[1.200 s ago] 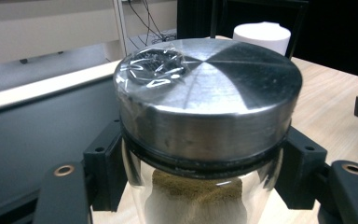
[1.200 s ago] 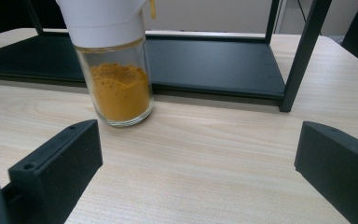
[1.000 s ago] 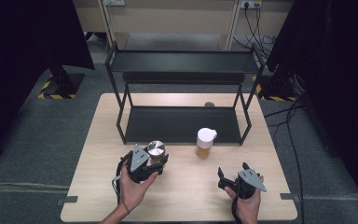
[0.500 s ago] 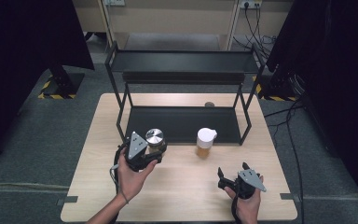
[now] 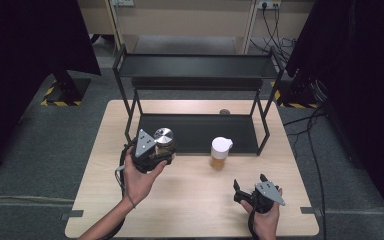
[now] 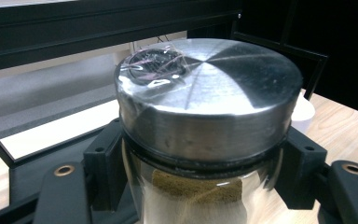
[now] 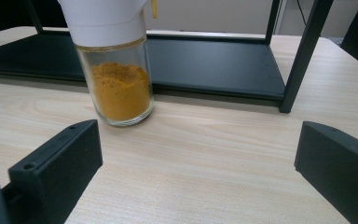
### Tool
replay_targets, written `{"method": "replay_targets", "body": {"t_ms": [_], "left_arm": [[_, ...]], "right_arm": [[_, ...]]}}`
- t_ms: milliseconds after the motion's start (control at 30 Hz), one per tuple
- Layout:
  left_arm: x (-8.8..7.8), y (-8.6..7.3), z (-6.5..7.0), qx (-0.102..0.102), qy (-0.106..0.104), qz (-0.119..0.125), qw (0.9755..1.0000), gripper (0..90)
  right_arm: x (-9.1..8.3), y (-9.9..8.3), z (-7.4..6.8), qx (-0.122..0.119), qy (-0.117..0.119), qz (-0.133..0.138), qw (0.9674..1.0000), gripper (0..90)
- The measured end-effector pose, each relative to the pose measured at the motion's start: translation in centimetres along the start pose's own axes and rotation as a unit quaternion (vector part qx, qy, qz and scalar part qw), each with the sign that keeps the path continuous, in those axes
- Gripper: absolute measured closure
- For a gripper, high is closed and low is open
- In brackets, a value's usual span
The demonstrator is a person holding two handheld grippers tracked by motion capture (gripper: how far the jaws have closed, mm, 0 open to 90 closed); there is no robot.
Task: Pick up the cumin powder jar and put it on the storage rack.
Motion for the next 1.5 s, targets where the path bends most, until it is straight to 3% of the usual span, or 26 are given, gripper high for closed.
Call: {"method": "replay_targets", "body": {"t_ms": [1000,1500], "left_arm": [[1.4,6.6,-1.0,0.005,0.002,0.014,0.9999,30.7],[1.9,9.3,-1.7,-0.003,-0.001,0.019,0.9998,30.7]], "right_arm": [[0.0,0.0,0.0,0.001,-0.001,0.002,1.0000,0.8],[0.0,0.0,0.0,-0.001,0.000,0.002,1.0000,0.8]]}}
Point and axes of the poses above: each handheld gripper's, and its own axes: x roughly forward along the jaws, y roughly out of its top, z roughly to its right, the point moved 10 cm from there along x, roughly forward along the jaws, and after that the axes turned 12 degrees about y, right-handed, at the moved point
